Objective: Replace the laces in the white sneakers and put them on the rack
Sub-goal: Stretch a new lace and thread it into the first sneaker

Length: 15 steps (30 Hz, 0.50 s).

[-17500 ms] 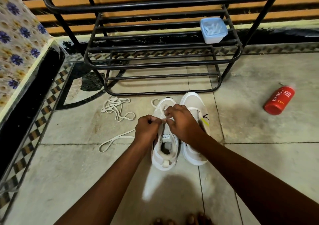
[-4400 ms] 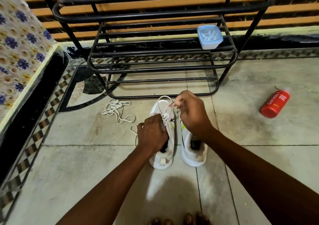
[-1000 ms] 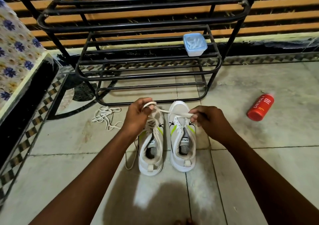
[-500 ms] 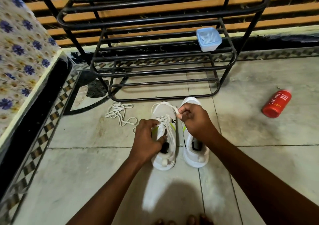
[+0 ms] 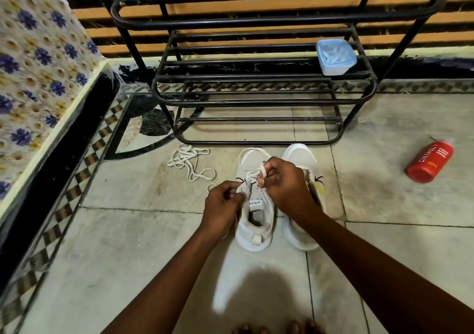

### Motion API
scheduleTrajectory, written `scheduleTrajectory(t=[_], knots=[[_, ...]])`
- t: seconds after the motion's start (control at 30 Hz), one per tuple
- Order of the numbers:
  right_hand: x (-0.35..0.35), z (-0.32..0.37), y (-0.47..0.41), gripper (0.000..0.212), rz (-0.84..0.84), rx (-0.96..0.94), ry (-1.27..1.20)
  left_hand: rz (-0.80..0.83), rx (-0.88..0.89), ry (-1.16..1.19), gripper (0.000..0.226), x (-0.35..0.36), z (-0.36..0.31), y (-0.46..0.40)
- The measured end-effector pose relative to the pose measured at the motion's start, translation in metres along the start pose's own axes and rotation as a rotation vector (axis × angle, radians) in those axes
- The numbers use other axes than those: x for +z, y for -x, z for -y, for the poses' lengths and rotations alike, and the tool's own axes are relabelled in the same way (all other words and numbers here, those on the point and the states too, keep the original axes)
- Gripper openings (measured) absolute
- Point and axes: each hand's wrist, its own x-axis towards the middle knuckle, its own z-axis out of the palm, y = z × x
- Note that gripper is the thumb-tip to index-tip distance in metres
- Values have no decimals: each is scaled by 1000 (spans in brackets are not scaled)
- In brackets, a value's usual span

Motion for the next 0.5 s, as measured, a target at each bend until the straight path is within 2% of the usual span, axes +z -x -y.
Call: scheduleTrajectory(t=[0.1, 0.27, 0.37, 0.5], knots=[[8, -4, -4, 8, -21, -51, 86, 50, -23, 75, 17, -2, 2, -1], [18, -8, -9, 37, -28, -67, 195, 85, -39, 102, 18, -4, 4, -4], [26, -8, -9, 16, -33, -77, 191, 98, -35, 127, 19, -5, 6, -4], [34, -12, -8, 20, -76, -122, 271, 104, -32, 145, 19, -6, 5, -3]])
